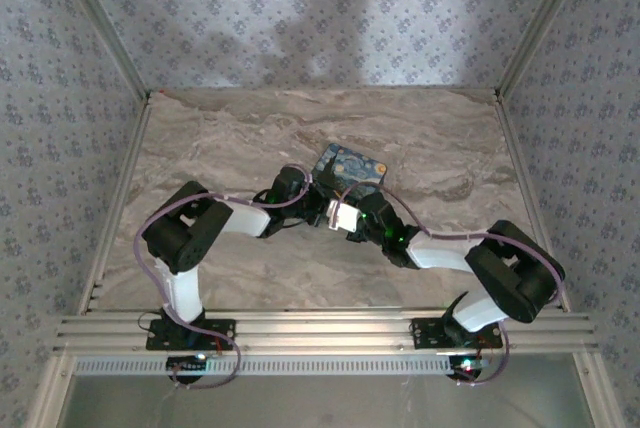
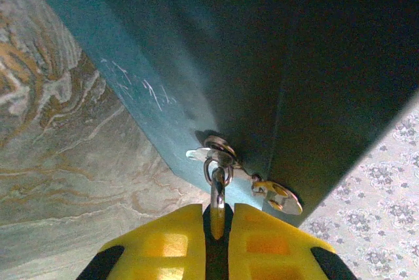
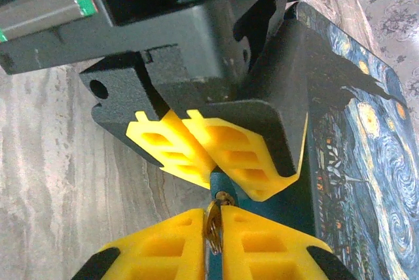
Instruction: Unlock a padlock with a key
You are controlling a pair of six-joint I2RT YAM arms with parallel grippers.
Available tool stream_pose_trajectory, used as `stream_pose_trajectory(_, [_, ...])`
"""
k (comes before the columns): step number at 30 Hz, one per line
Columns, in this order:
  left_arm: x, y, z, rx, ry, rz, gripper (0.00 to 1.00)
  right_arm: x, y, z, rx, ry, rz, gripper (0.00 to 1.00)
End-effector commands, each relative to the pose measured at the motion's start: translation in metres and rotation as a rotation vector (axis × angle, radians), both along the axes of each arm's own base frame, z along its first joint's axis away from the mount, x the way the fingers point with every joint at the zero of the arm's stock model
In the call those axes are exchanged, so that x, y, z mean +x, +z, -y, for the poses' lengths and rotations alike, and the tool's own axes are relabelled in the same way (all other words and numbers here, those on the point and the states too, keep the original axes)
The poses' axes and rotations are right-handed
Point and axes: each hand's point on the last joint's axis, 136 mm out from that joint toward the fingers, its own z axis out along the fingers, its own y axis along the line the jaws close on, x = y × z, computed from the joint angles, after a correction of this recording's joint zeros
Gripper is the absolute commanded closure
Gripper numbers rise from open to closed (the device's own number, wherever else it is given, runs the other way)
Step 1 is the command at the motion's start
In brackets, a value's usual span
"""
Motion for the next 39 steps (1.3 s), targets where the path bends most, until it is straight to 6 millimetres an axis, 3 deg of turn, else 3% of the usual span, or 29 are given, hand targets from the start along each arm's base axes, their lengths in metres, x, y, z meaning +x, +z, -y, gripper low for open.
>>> stream_pose_trajectory(1, [-0.001, 0.008, 0.01, -0.027, -0.026, 0.003, 1.0, 0.01, 0.011, -0.005, 0.015, -0.03, 0.041, 0.89])
stream_pose_trajectory(10, [-0.002, 0.009, 0.01, -0.033, -0.026, 0.004, 1.0, 0.021, 0.021, 0.0, 0.047, -0.107, 0.078, 1.0])
stream_pose_trajectory(20, [-0.001, 0.01, 0.01, -0.042, -0.019, 0.005, 1.0, 0.02, 0.039, -0.005, 0.218, -0.22, -0.011, 1.0])
stream_pose_trajectory(34, [-0.003, 0.005, 0.01, -0.032, -0.019, 0.0, 1.0, 0.009, 0.021, -0.008, 0.42, -0.315, -0.15, 1.0])
stream_pose_trajectory(39, [-0.004, 0.002, 0.007, -0.014, -0.018, 0.0, 0.87, 0.009, 0.015, -0.005, 0.44, -0.335, -0.174, 1.0])
